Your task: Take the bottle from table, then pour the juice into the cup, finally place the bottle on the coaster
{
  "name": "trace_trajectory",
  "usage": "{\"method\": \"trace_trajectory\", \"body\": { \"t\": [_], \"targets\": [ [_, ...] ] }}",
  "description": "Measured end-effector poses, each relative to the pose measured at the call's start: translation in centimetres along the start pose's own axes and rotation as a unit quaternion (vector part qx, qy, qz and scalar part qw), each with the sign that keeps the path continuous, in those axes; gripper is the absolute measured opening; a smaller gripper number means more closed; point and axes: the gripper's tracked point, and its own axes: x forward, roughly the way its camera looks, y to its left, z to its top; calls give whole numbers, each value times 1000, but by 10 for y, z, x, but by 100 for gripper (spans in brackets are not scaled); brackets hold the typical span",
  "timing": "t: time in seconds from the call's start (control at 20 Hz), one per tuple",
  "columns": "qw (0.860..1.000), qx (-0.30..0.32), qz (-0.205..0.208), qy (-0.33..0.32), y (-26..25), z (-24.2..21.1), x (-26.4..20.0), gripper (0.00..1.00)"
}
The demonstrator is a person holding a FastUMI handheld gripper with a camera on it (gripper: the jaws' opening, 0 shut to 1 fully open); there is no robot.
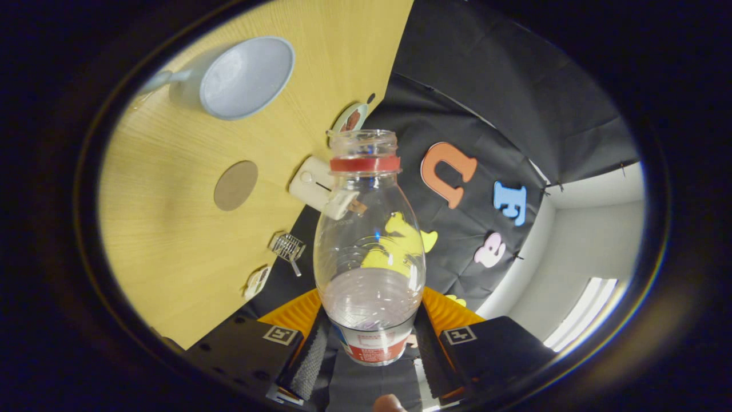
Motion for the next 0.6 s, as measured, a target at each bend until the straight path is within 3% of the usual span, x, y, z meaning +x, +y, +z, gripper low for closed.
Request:
{"method": "trace_trajectory", "body": {
  "t": [0.2, 0.35, 0.5, 0.6],
  "targets": [
    [999, 46, 3, 5, 3, -8, -2, 78],
    [988, 149, 45, 12, 18, -17, -6, 78],
    [960, 269, 80, 17, 18, -23, -13, 78],
    [930, 355, 97, 16, 17, -29, -17, 78]
  ]
}}
